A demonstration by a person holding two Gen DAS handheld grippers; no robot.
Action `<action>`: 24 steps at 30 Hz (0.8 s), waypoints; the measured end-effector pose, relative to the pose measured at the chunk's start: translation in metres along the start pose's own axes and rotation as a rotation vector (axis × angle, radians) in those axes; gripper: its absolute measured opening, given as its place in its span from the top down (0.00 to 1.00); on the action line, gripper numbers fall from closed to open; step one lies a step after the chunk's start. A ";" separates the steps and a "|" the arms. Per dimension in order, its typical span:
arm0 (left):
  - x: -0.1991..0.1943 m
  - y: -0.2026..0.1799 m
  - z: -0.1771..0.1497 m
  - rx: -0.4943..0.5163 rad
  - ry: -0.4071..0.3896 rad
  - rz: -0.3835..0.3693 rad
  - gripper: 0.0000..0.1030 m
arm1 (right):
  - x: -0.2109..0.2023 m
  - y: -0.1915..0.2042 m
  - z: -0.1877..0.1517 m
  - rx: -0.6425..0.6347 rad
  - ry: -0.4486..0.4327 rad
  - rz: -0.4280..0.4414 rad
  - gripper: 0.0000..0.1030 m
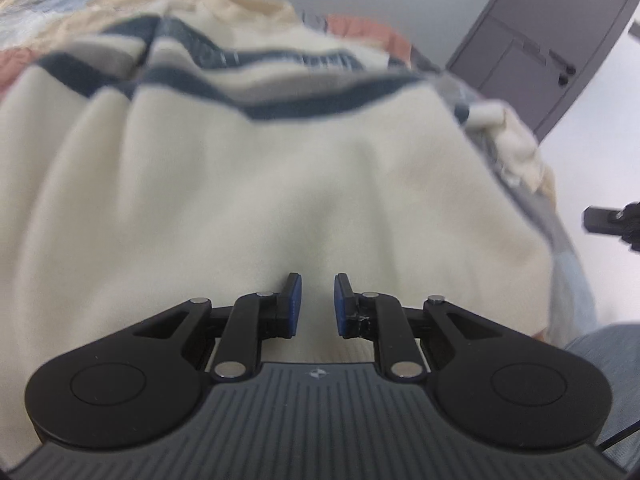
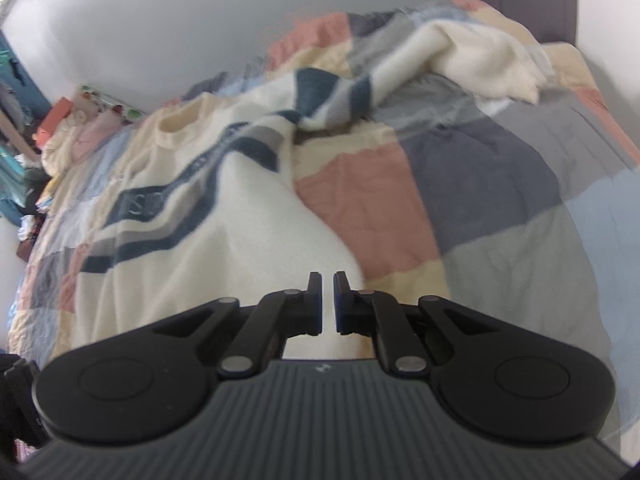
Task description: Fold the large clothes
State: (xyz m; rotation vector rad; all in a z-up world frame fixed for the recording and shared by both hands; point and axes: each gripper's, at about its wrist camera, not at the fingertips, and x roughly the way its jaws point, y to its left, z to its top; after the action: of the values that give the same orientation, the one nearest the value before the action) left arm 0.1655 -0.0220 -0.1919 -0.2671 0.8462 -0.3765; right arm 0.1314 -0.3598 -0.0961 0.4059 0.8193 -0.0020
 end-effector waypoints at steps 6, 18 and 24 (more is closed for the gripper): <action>-0.071 0.034 0.021 -0.053 -0.196 0.133 0.62 | 0.016 0.053 0.000 -0.036 -0.030 0.155 0.89; -0.126 0.147 0.017 -0.411 -0.188 0.395 0.36 | 0.084 0.134 -0.016 -0.204 -0.093 0.245 0.36; -0.093 0.159 0.017 -0.464 -0.140 0.407 0.36 | 0.104 0.118 -0.023 -0.227 -0.099 0.218 0.36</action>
State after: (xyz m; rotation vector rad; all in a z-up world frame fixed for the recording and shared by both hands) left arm 0.1573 0.1624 -0.1780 -0.5325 0.8191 0.2228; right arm 0.2052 -0.2268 -0.1428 0.2761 0.6658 0.2695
